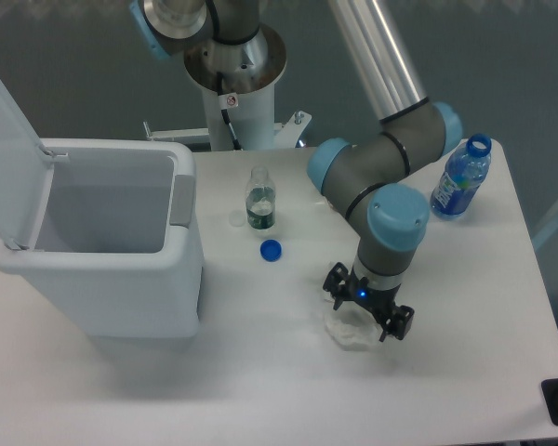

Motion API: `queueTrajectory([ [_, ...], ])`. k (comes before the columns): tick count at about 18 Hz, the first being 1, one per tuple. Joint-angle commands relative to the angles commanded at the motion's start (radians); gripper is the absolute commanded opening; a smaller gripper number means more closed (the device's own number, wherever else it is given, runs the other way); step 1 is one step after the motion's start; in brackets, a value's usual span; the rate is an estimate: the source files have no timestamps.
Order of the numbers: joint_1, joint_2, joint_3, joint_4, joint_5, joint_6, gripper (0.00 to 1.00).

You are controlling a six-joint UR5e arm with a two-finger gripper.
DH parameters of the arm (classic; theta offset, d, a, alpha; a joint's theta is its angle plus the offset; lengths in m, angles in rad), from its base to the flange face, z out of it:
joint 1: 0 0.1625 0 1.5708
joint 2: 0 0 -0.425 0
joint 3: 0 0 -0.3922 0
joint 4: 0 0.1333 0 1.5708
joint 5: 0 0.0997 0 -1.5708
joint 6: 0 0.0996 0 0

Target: Pick up the paper ball

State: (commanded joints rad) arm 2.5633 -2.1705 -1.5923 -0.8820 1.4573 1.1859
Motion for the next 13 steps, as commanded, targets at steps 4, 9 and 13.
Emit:
queueTrajectory([
  [4, -0.012, -0.012, 0.005, 0.002, 0.002, -0.034, 1.0],
  [9, -0.012, -0.028, 0.015, 0.011, 0.003, -0.051, 0.96],
  [13, -0.012, -0.026, 0.017, 0.011, 0.006, -0.049, 0.63],
])
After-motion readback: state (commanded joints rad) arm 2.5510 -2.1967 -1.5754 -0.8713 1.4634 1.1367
